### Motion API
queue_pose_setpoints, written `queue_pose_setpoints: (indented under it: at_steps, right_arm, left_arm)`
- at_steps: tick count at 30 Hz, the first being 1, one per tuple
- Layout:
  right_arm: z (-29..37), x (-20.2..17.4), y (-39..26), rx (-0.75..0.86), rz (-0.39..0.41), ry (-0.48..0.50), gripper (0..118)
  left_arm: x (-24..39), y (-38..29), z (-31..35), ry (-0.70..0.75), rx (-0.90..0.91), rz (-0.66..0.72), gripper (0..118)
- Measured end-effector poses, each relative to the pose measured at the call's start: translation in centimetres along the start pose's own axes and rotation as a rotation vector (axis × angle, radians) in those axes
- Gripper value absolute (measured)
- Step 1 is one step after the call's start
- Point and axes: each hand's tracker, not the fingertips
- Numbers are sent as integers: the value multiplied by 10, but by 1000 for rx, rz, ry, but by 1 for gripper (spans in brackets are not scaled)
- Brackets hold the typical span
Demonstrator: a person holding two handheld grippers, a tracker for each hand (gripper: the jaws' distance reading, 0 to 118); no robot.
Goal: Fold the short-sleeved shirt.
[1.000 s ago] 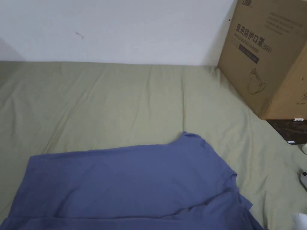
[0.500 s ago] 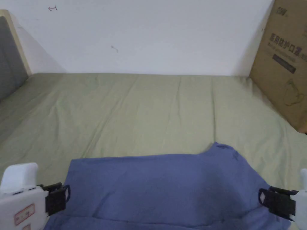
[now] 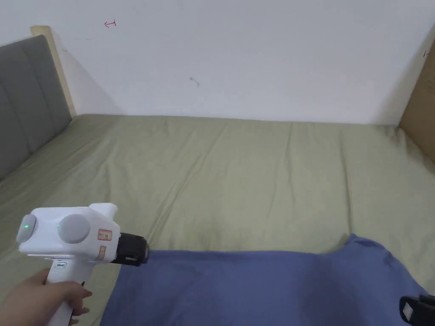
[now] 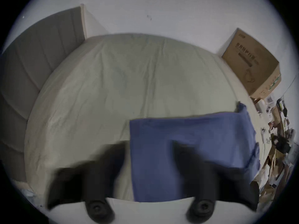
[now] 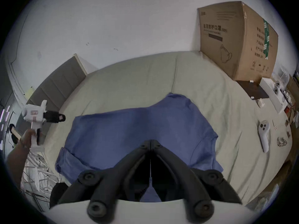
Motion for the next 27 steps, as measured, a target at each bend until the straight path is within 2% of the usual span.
queue_pose_setpoints:
  at_steps: [1,2,4,5,7,8,10,13,14,15,16,17,18,19,21,22,24,25,26,27]
  right_arm:
    - [-5,5,-2,-20,-15,-9,0]
    - [-10,10,-3,-33,-28,-15,0]
    - [-20,21,-3,-54,-42,-26,0]
    - [-27,26,0,-68,-42,-34,0]
    - [-38,34,9,-78,-35,-40,0]
    - [-46,39,18,-83,-30,-44,0]
    - [-64,50,40,-94,-30,-48,0]
    - [-98,67,78,-112,-39,-32,0]
    - [-112,72,91,-107,-39,-42,4]
    - [-124,75,102,-107,-39,-55,20]
    - [-140,79,115,-122,-39,-66,68]
    - [-158,83,125,-159,-43,-78,106]
    - [-170,84,134,-175,-40,-90,118]
    - [-191,88,146,-147,-61,-108,115]
    - [-226,91,161,-213,-70,-153,115]
    - [-243,93,166,-226,-74,-144,115]
    - [-250,98,152,-292,-74,-168,114]
    - [-257,98,150,-327,-75,-159,109]
    - [-259,97,149,-345,-73,-139,95]
    - [-256,94,149,-327,-66,-141,71]
  left_arm:
    - [-3,2,-17,0,-21,4,112]
    - [0,-3,-26,-12,17,-3,111]
    - [1,-3,-52,-12,-33,-8,110]
    - [3,4,-52,-3,-55,-18,104]
    - [4,8,-53,-2,-71,-41,83]
    - [7,9,-52,6,-70,-53,83]
    - [18,-2,-36,-7,-47,-68,4]
    - [25,-8,-14,-47,-38,-69,4]
    - [15,-6,-18,-53,-17,-66,4]
    - [14,-6,-12,-53,-4,-64,4]
    - [13,-6,-4,-53,12,-60,4]
    - [12,-6,3,-60,25,-55,4]
    - [13,-8,10,-71,38,-51,4]
    - [13,-7,17,-80,48,-47,4]
    - [13,-7,26,-85,71,-43,4]
    - [12,-7,29,-90,77,-39,4]
    - [13,-6,31,-94,79,-37,4]
    - [13,-6,31,-93,79,-37,4]
    - [17,-8,32,-91,78,-37,4]
    - [17,-8,32,-90,76,-38,4]
